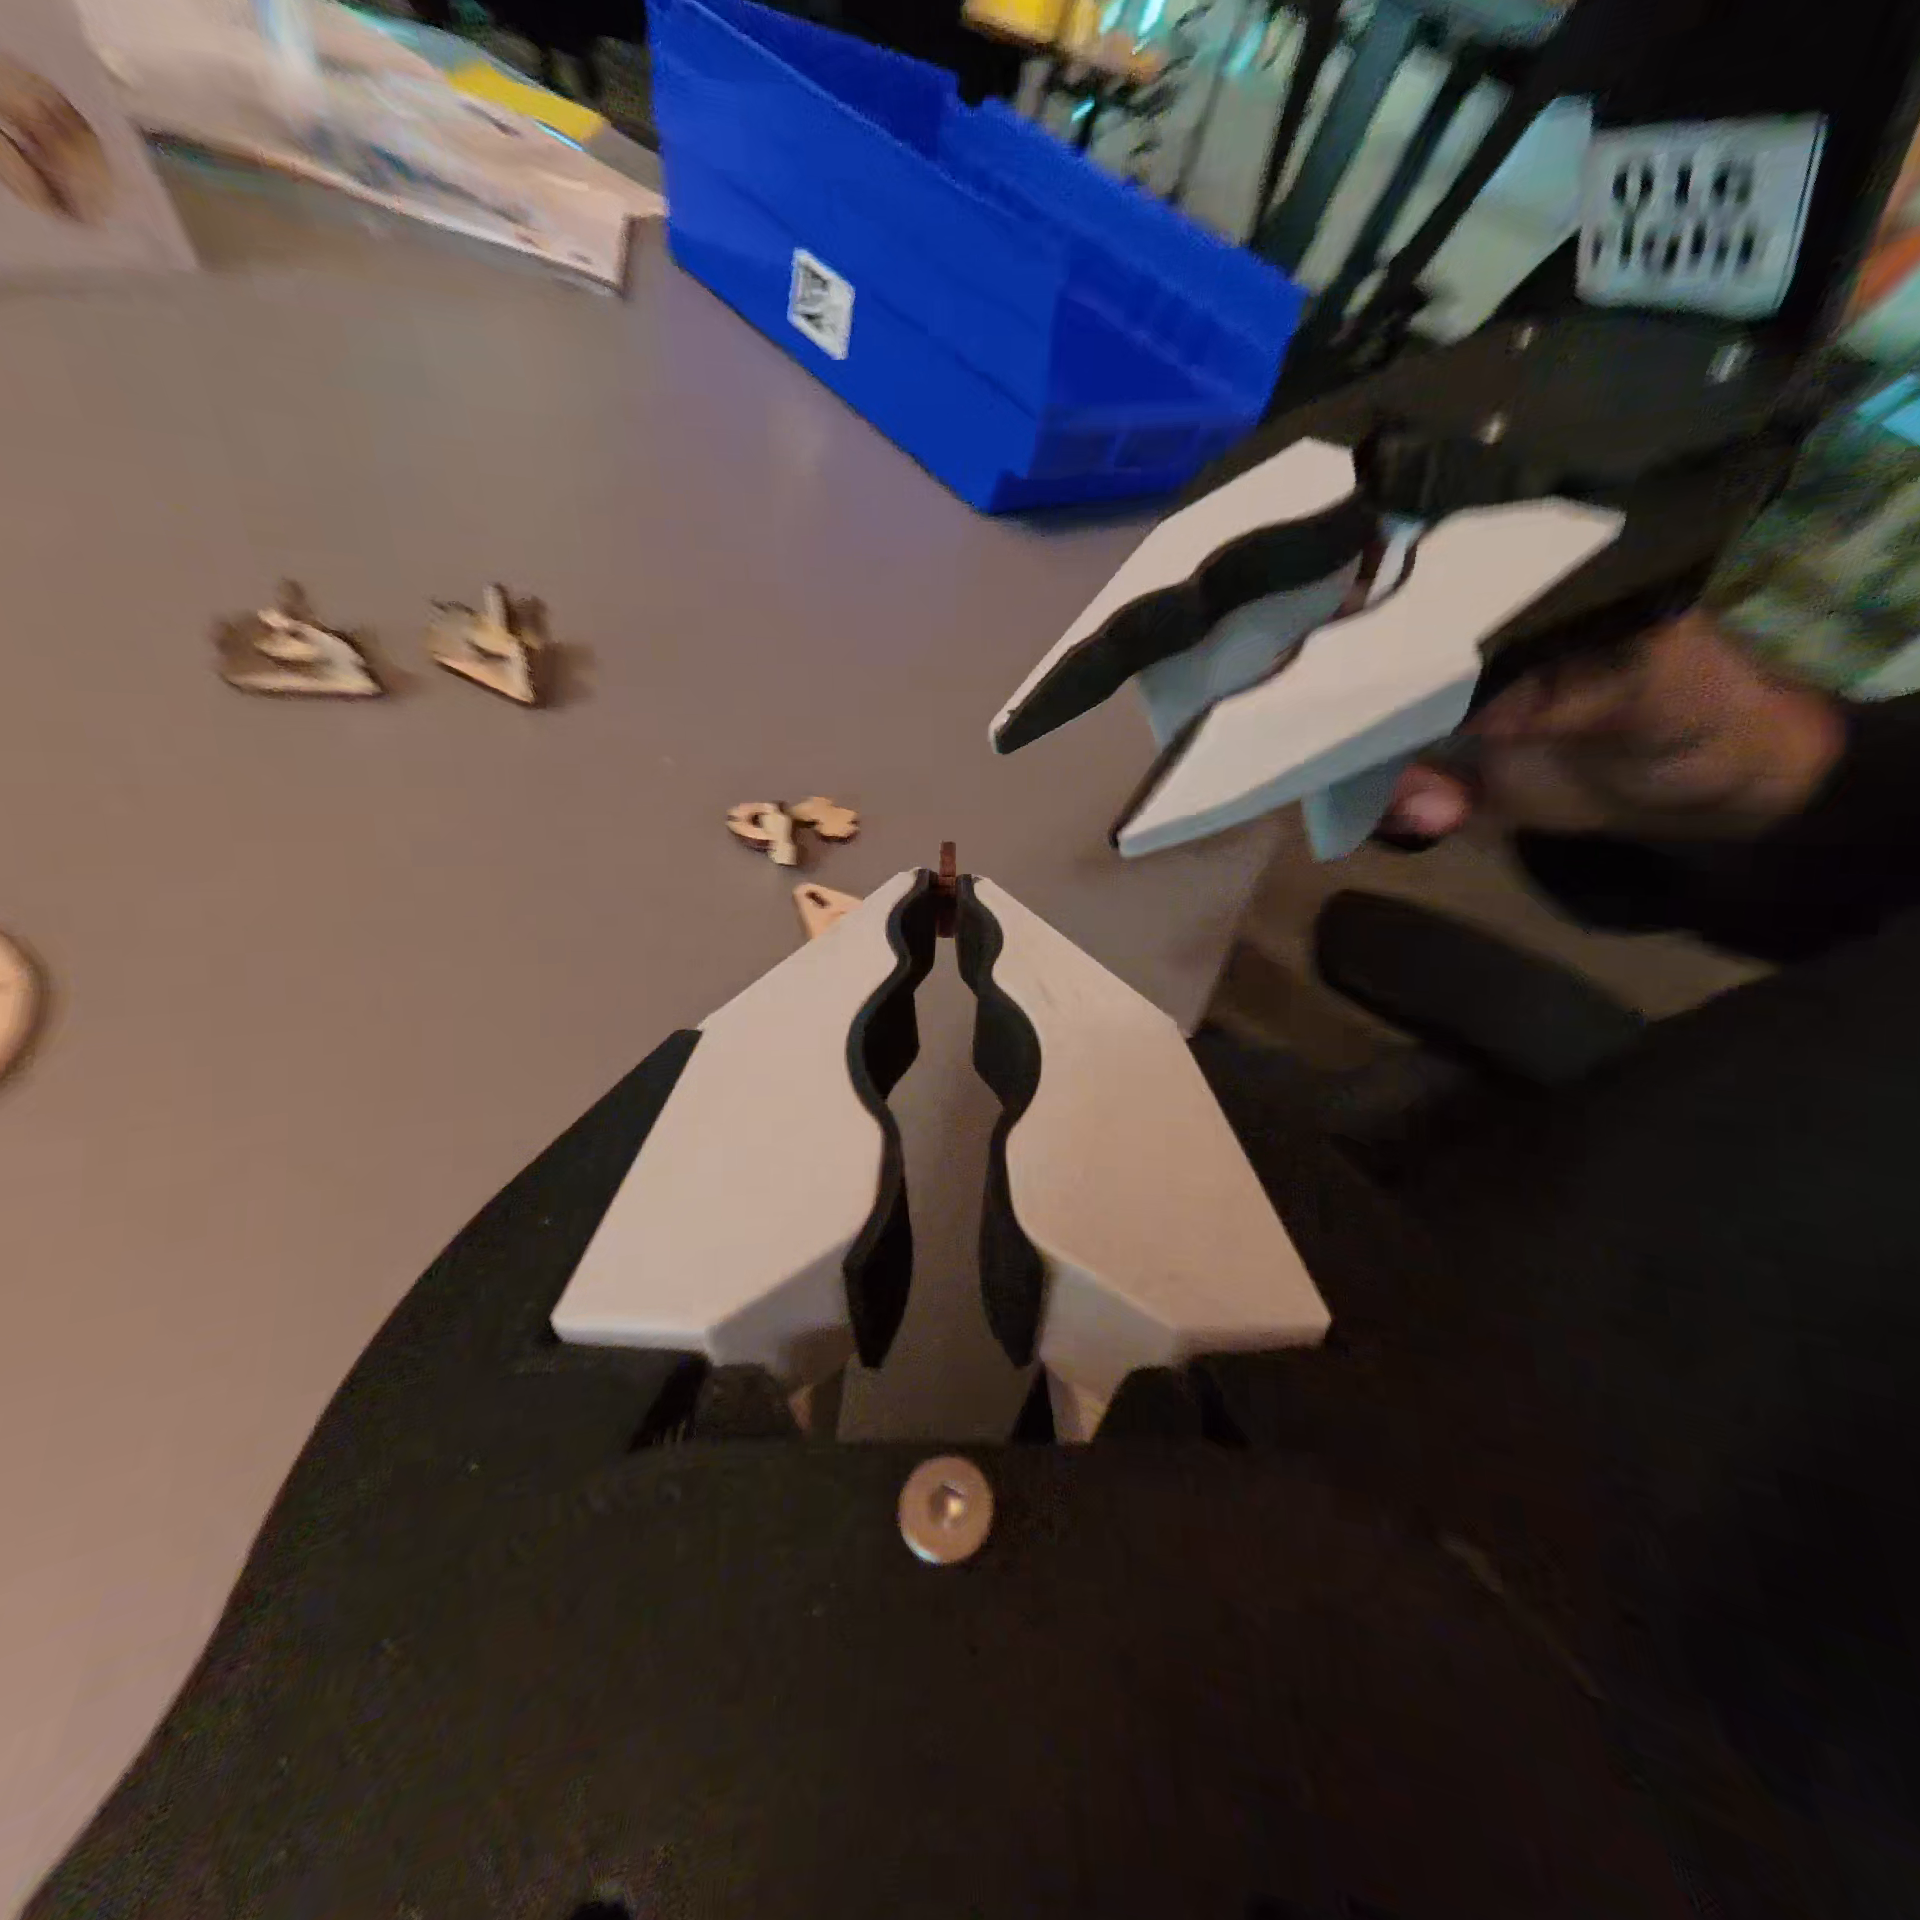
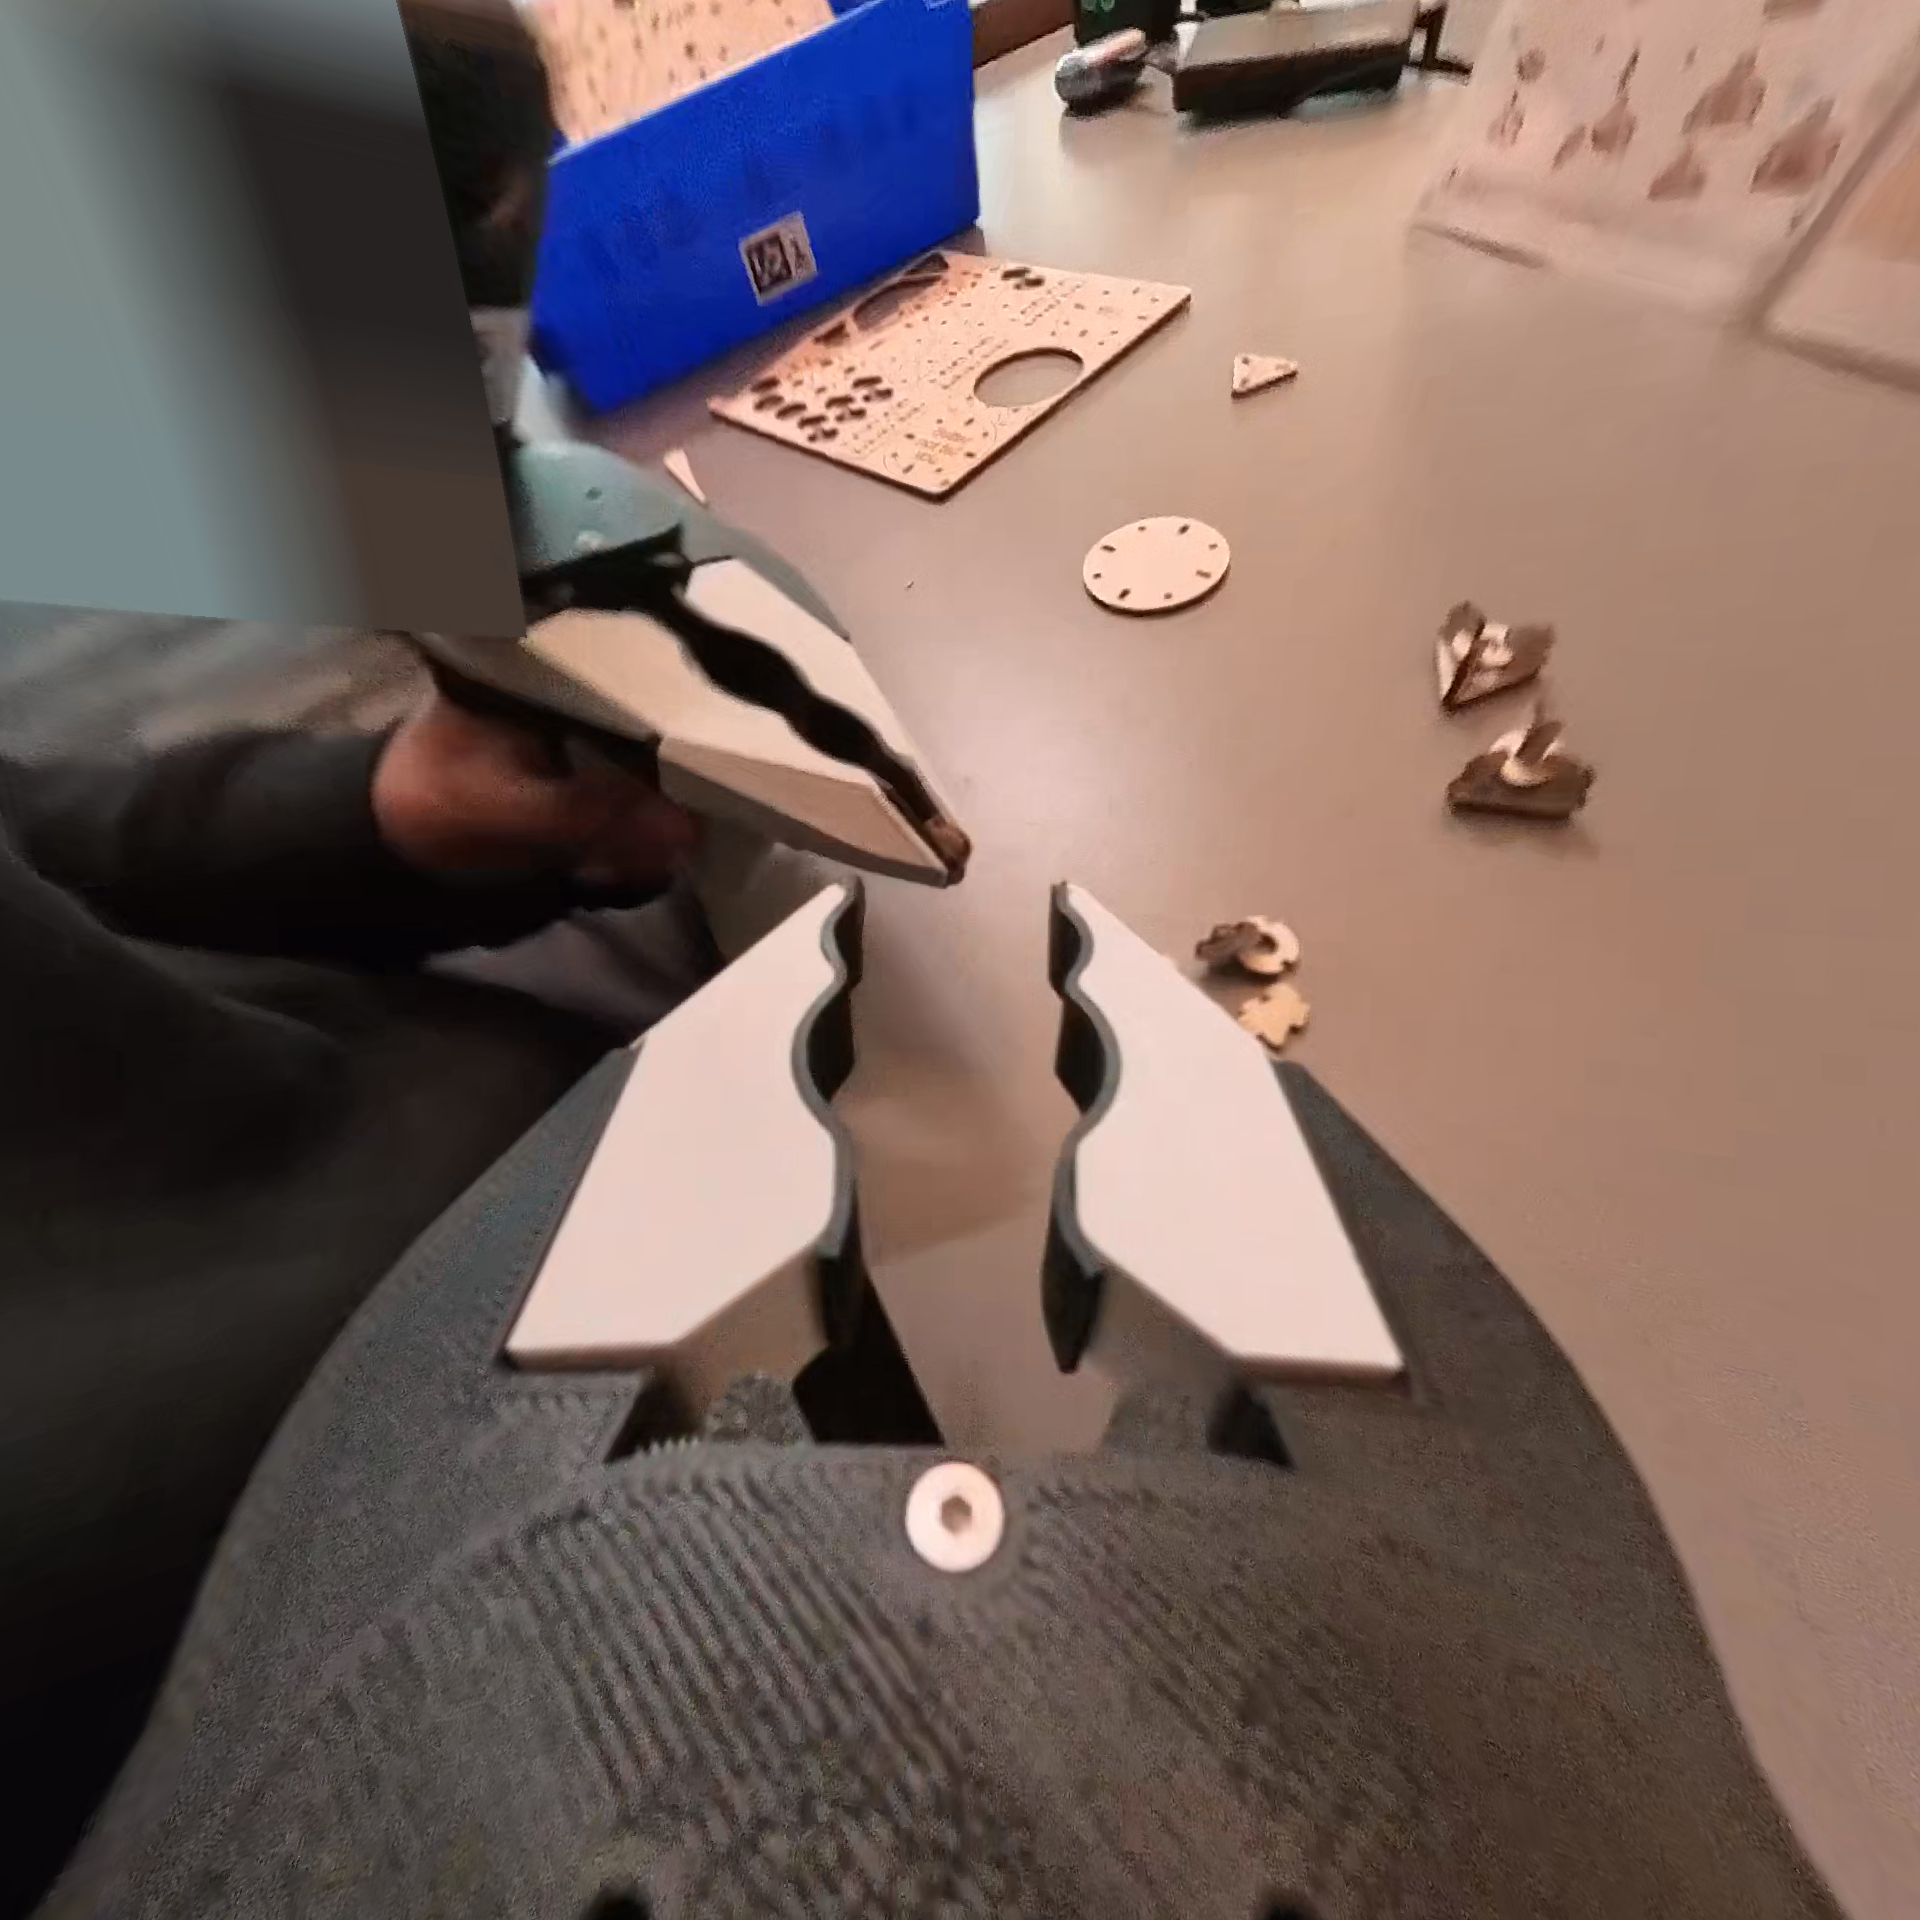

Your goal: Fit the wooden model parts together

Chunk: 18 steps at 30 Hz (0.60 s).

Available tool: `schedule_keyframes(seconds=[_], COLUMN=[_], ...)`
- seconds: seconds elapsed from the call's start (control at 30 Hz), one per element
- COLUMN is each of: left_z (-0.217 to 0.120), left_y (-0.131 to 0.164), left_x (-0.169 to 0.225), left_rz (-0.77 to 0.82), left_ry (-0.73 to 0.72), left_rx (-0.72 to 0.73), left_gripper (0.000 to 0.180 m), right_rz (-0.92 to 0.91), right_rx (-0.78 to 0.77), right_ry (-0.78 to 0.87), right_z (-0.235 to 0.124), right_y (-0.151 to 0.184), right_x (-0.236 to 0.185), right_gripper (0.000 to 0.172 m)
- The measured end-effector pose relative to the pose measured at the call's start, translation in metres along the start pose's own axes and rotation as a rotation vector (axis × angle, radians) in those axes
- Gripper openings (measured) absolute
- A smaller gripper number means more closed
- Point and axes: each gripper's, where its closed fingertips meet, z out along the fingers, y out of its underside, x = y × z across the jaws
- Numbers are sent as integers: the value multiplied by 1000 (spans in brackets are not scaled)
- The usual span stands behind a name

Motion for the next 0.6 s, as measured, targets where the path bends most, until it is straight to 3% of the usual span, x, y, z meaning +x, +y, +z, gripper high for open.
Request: schedule_keyframes(seconds=[0.13, 0.27, 0.47, 0.6], left_z=[-2, 1, 0, 3], left_y=[-4, -1, -3, 2], left_x=[-6, -3, 6, 8], left_rz=[286, 382, 459, 492], left_ry=[-207, -246, -239, -234], left_rx=[-30, -45, -24, -45], left_gripper=[2, 2, 2, 2], right_rz=[266, 395, 419, 410], right_rx=[6, 85, 76, 46], right_ry=[-104, -207, -220, -231], right_z=[5, 9, 15, 15], right_y=[2, -8, -3, 1], right_x=[1, -7, -8, -9], right_gripper=[30, 24, 25, 13])
